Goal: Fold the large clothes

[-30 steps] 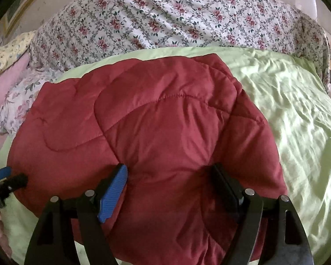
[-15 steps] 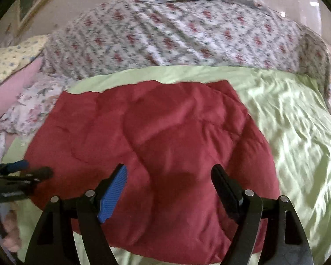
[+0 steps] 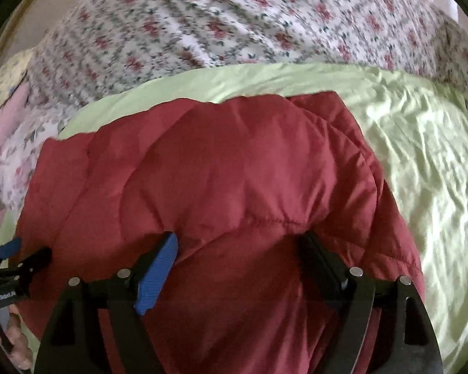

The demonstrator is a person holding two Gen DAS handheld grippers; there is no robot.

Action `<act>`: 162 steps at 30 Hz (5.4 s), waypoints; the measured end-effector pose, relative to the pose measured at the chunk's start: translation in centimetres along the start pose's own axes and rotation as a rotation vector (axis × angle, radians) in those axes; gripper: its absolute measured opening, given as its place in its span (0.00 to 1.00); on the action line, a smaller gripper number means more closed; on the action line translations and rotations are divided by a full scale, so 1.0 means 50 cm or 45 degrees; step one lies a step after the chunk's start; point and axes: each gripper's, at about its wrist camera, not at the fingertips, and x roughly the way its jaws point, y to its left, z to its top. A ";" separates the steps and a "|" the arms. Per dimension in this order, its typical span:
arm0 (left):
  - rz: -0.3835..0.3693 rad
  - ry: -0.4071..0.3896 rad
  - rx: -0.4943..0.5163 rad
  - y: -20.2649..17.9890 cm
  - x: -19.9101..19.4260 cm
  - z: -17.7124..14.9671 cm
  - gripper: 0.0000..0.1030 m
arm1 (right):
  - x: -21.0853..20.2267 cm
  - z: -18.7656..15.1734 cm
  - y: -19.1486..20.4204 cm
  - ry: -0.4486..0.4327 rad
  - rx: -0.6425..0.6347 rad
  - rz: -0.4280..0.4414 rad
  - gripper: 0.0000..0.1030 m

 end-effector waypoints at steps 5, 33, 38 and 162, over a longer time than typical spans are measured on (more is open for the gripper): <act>0.001 0.003 -0.006 0.001 0.023 0.006 1.00 | 0.001 -0.008 -0.009 -0.025 0.040 -0.002 0.80; -0.113 0.027 0.076 -0.024 -0.110 -0.113 1.00 | -0.065 -0.092 0.038 0.003 -0.108 0.002 0.82; -0.105 0.059 0.054 -0.022 -0.085 -0.122 1.00 | -0.132 -0.100 0.039 -0.040 -0.087 0.055 0.80; 0.030 0.060 0.134 -0.023 -0.173 -0.145 1.00 | -0.222 -0.165 0.110 0.059 -0.180 0.123 0.91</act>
